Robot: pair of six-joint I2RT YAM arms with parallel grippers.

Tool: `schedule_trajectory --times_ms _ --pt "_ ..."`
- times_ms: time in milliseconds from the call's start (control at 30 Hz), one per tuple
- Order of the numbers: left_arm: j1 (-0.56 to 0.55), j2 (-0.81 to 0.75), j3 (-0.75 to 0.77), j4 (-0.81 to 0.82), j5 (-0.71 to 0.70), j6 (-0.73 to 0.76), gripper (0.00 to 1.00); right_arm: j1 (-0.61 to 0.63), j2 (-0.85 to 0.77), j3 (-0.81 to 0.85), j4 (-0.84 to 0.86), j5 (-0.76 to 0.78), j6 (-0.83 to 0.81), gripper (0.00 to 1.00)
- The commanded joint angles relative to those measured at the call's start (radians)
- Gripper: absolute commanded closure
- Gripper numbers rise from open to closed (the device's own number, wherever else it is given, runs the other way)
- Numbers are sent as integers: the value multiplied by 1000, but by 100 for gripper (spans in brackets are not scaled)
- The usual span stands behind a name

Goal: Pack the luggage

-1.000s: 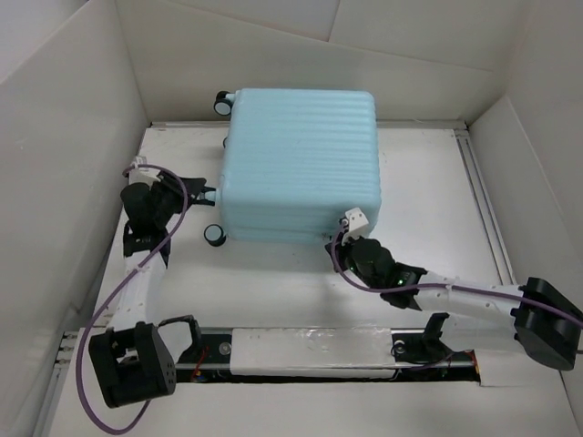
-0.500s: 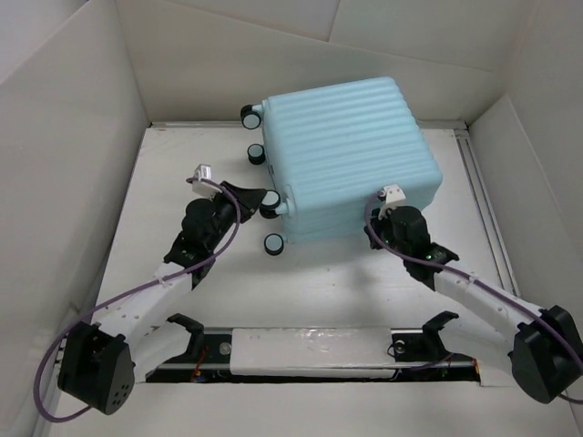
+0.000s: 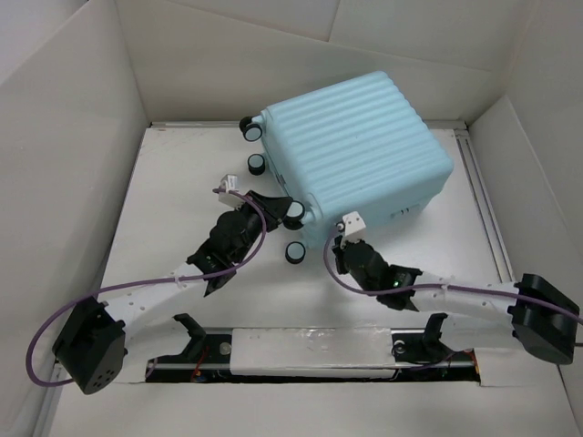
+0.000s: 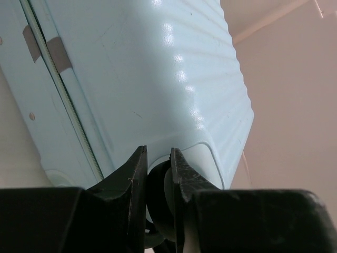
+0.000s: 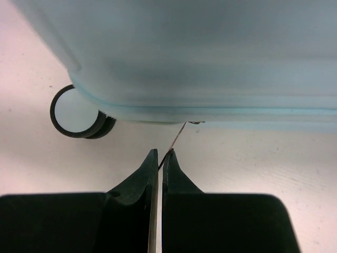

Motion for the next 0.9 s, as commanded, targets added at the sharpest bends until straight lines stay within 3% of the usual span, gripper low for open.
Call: schedule_trajectory --times_ms 0,333,600,867 --pt "-123 31 11 -1 314 -62 100 280 52 109 228 -353 90 100" --pt "-123 -38 31 -61 383 -61 100 389 12 69 381 -298 122 100" --pt "-114 -61 41 -87 414 -46 100 544 -81 115 87 -186 134 100" --pt "-80 -118 93 -186 421 -13 100 685 -74 153 31 -101 150 100"
